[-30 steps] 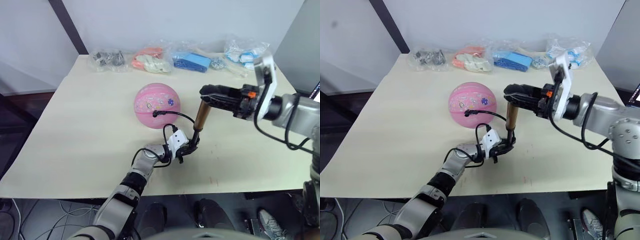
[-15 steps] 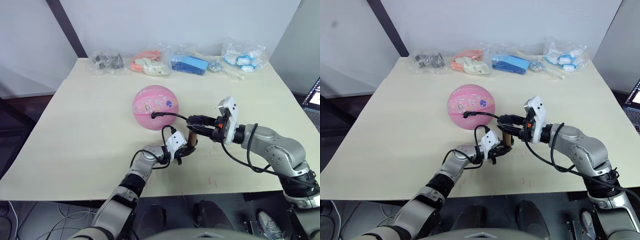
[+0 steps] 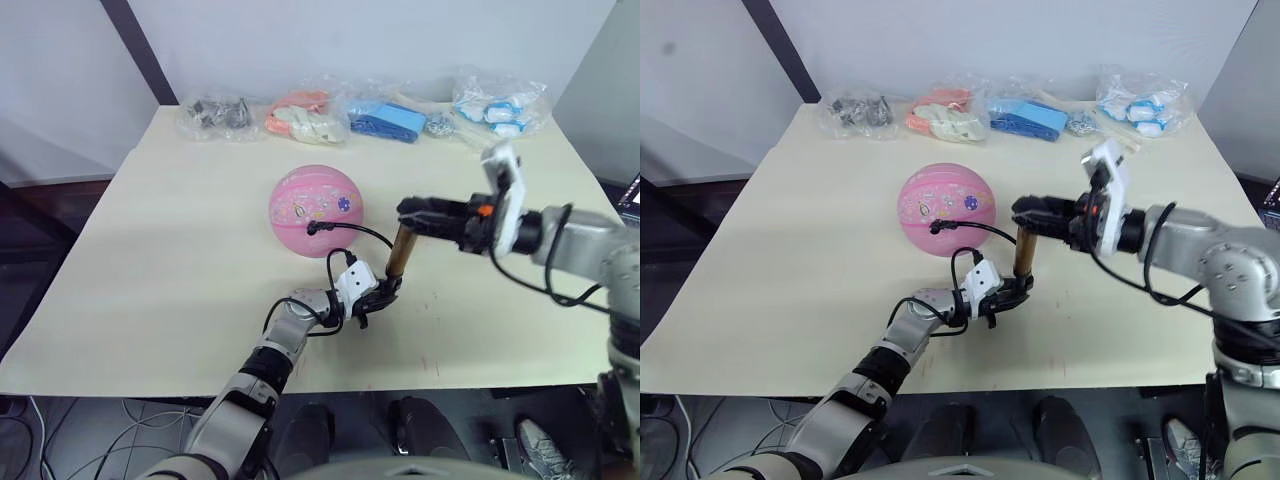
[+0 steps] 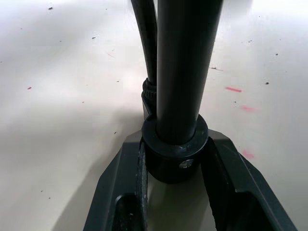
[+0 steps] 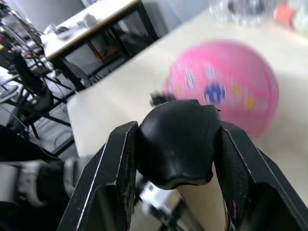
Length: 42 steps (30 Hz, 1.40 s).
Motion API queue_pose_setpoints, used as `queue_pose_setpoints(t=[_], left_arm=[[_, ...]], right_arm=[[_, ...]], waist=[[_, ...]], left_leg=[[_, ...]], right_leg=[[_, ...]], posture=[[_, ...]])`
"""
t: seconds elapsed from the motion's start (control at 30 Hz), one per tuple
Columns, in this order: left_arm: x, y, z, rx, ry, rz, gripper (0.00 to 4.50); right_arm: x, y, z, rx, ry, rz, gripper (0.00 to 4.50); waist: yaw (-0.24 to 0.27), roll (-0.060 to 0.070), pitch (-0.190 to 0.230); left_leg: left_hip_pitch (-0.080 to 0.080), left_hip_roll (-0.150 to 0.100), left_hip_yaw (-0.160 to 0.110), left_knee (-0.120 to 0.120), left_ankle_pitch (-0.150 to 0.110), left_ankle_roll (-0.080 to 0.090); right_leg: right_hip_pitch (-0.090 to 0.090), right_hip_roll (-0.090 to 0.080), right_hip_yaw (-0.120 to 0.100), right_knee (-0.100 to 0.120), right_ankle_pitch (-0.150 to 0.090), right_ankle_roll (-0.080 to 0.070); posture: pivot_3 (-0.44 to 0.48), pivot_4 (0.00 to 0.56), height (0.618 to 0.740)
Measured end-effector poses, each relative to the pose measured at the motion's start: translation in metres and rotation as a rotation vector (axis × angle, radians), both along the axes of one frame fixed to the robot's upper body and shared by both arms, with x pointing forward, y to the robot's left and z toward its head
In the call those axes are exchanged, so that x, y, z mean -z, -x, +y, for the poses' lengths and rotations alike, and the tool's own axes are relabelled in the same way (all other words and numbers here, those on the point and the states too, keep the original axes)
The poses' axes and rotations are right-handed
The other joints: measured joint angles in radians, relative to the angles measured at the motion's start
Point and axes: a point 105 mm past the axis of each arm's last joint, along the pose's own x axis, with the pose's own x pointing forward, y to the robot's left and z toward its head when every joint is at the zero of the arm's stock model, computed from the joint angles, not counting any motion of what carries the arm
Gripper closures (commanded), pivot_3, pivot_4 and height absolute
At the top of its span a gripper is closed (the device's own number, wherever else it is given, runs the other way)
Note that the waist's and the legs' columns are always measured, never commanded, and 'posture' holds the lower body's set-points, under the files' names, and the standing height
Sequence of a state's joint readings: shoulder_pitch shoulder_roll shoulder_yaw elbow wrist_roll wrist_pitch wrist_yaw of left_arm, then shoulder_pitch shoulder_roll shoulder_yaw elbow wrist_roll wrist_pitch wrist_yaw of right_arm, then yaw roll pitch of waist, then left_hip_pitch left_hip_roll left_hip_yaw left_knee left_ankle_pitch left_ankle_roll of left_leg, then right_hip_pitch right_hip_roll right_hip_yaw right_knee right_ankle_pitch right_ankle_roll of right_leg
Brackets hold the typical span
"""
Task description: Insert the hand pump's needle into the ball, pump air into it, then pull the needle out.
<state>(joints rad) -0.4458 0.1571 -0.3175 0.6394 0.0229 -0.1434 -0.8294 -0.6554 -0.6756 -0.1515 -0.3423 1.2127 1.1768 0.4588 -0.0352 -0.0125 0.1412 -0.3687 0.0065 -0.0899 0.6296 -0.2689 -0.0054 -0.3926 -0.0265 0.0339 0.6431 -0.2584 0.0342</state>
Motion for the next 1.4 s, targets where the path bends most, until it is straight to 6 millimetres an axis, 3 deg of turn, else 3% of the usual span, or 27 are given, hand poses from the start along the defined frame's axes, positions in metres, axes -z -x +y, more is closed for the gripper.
queue_pose_setpoints(t=[0.27, 0.43, 0.6, 0.8, 1.1, 1.23, 1.4], left_arm=[[-0.001, -0.001, 0.0, -0.003, 0.006, -0.001, 3.44], [-0.001, -0.001, 0.0, -0.003, 0.006, -0.001, 3.44], [-0.001, -0.001, 0.001, -0.006, 0.004, 0.0, 3.44], [0.005, -0.002, 0.005, -0.029, -0.017, 0.01, 3.44], [0.009, -0.001, 0.008, -0.037, -0.03, 0.018, 3.44], [0.012, -0.001, 0.009, -0.039, -0.036, 0.028, 3.44], [0.013, -0.001, 0.009, -0.039, -0.039, 0.031, 3.44]], right_arm=[[-0.042, 0.005, 0.0, -0.012, -0.016, -0.055, 2.74], [-0.046, 0.006, 0.001, -0.005, -0.023, -0.057, 2.74], [-0.038, 0.003, -0.001, 0.014, -0.082, -0.053, 2.74], [0.006, 0.0, 0.003, 0.039, -0.106, -0.033, 2.74], [0.074, -0.001, 0.033, 0.014, 0.022, -0.03, 2.74], [0.102, -0.003, 0.035, 0.042, 0.035, -0.004, 2.74], [0.106, -0.004, 0.035, 0.045, 0.04, -0.011, 2.74]], waist=[[-0.001, 0.0, 0.004], [-0.001, 0.0, 0.004], [-0.001, 0.0, 0.004], [-0.01, -0.002, 0.0], [-0.01, -0.003, -0.011], [-0.01, -0.008, -0.018], [-0.01, -0.007, -0.021]], left_leg=[[-0.001, 0.0, 0.0, 0.001, 0.0, 0.0], [-0.002, 0.0, 0.0, 0.002, 0.0, 0.0], [-0.001, 0.0, 0.0, 0.003, 0.0, 0.0], [0.01, 0.002, 0.001, 0.002, 0.0, 0.001], [0.019, 0.006, 0.001, 0.0, 0.0, 0.001], [0.023, 0.005, 0.003, -0.002, -0.001, 0.001], [0.023, 0.005, 0.003, -0.003, -0.001, 0.0]], right_leg=[[0.0, 0.0, 0.0, 0.0, 0.0, 0.0], [-0.001, 0.0, 0.0, 0.001, 0.0, 0.0], [0.0, 0.0, 0.0, 0.002, 0.0, 0.0], [0.013, 0.003, 0.001, 0.002, -0.003, 0.005], [0.016, 0.008, 0.002, 0.002, -0.004, 0.004], [0.017, 0.008, 0.005, 0.001, -0.004, 0.004], [0.017, 0.008, 0.005, 0.001, -0.004, 0.005]], posture=[[0.0, 0.15, 0.74], [0.0, 0.15, 0.74], [0.0, 0.15, 0.74], [0.0, 0.15, 0.74], [0.0, 0.15, 0.74], [0.0, 0.15, 0.74], [0.0, 0.15, 0.74]])
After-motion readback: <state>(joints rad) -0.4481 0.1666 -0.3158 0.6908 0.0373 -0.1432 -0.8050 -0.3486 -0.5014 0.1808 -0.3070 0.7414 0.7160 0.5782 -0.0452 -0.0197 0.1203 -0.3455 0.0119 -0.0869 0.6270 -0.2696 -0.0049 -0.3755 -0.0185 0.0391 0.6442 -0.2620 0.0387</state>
